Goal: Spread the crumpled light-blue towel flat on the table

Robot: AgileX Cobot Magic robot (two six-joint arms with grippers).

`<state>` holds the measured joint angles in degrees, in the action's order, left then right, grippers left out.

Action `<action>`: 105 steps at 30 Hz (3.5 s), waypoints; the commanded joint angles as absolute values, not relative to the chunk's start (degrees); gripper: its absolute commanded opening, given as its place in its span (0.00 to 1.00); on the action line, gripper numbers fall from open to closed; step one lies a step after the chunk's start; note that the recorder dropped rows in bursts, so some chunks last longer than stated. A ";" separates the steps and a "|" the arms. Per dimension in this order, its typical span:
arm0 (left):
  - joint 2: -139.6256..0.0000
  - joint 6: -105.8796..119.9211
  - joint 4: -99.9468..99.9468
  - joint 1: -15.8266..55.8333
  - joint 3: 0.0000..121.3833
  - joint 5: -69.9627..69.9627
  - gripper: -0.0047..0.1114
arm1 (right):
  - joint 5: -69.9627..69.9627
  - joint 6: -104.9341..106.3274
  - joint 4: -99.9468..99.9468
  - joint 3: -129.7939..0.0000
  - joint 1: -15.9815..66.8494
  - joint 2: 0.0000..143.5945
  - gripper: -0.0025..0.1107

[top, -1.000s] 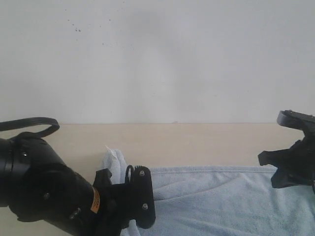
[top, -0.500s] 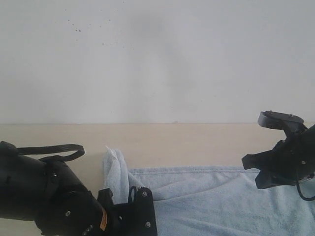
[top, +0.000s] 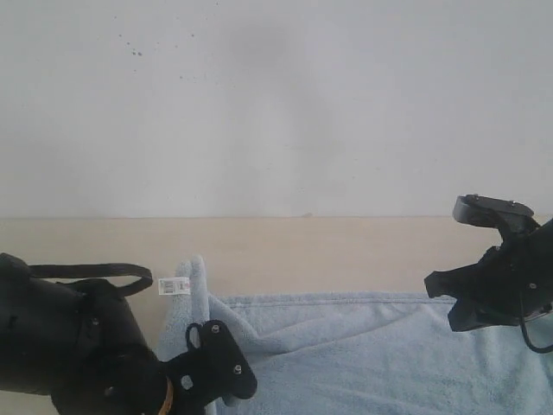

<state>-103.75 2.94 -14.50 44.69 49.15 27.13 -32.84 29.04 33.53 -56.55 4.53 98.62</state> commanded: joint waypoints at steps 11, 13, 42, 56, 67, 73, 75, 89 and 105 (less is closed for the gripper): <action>-94.57 -34.45 -26.13 44.57 39.29 28.41 0.07 | -32.52 29.09 34.14 -56.65 4.54 98.67 0.03; -92.05 -37.38 -26.13 44.57 38.30 28.41 0.07 | -32.52 29.09 34.14 -56.65 4.54 98.67 0.03; -80.33 -56.54 -21.86 44.57 32.79 49.29 0.10 | -34.93 30.56 41.19 -56.65 4.54 98.67 0.03; -80.33 -68.60 -34.91 44.57 32.79 67.60 0.60 | -34.11 30.56 41.19 -56.65 4.54 98.67 0.03; -74.33 -75.01 -56.31 44.57 39.53 47.22 0.27 | -31.18 31.65 41.65 -56.65 4.54 98.67 0.03; -79.59 -81.25 -70.83 39.44 45.27 25.19 0.07 | -29.91 31.77 41.65 -56.65 4.54 98.67 0.03; -82.82 -82.91 -69.50 36.17 47.15 26.10 0.07 | -30.14 32.00 41.65 -56.65 4.54 98.67 0.03; -95.61 -30.23 -22.49 19.26 48.93 22.96 0.07 | -25.94 34.02 41.65 -56.65 4.54 98.67 0.03; -101.90 -24.21 -22.49 9.20 49.02 11.57 0.07 | -27.05 34.76 41.65 -56.65 4.54 98.67 0.03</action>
<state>-100.71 -26.56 -22.94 9.36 48.91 13.35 -27.09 34.02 41.44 -56.55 4.53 98.62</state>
